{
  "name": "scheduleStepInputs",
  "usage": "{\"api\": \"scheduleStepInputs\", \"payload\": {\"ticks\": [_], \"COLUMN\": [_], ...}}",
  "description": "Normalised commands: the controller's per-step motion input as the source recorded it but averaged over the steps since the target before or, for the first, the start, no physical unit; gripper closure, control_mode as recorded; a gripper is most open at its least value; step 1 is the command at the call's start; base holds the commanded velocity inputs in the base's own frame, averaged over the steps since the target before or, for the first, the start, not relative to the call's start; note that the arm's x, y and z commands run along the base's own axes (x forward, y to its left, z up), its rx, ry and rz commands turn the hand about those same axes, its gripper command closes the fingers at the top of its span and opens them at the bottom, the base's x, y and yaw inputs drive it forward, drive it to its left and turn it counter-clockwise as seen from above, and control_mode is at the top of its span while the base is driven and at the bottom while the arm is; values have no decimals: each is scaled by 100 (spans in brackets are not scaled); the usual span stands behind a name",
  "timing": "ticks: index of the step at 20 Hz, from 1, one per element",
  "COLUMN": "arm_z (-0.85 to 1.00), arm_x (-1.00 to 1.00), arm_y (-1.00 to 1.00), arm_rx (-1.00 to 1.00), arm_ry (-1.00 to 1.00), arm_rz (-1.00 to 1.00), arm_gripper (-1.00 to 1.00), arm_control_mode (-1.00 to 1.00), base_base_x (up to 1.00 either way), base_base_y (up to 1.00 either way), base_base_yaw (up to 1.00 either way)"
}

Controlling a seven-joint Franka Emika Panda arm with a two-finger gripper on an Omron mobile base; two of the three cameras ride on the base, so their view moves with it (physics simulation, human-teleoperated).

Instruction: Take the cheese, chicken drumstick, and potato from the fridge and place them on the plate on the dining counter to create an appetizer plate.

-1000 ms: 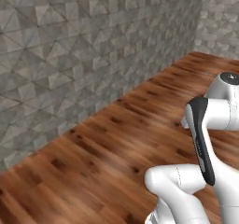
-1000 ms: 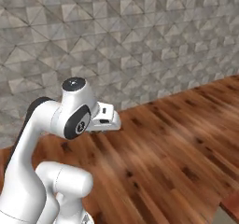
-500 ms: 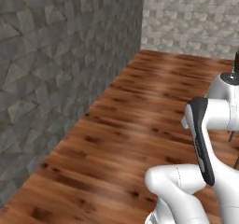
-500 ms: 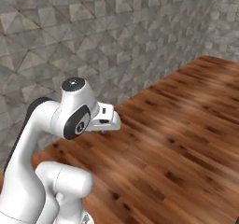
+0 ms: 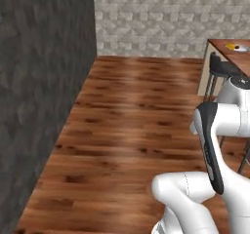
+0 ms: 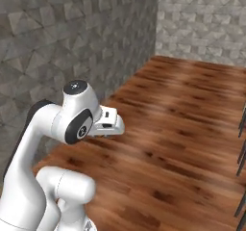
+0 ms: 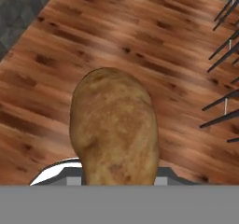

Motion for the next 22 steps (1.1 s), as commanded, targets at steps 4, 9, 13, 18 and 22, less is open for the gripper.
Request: {"api": "scheduleStepInputs", "payload": {"ticks": [4, 9, 13, 18, 22], "arm_z": [0, 0, 0, 0, 0], "arm_x": [0, 0, 0, 0, 0], "arm_y": [0, 0, 0, 0, 0], "arm_rx": [0, 0, 0, 0, 0], "arm_ry": [0, 0, 0, 0, 0], "arm_rz": [0, 0, 0, 0, 0], "arm_gripper": [100, 100, 100, 100, 100], "arm_control_mode": [100, 100, 100, 100, 100], "base_base_x": [100, 100, 100, 100, 100], "base_base_y": [37, 41, 49, 58, 62], "base_base_yaw": [-47, -45, -45, -46, -46]}}
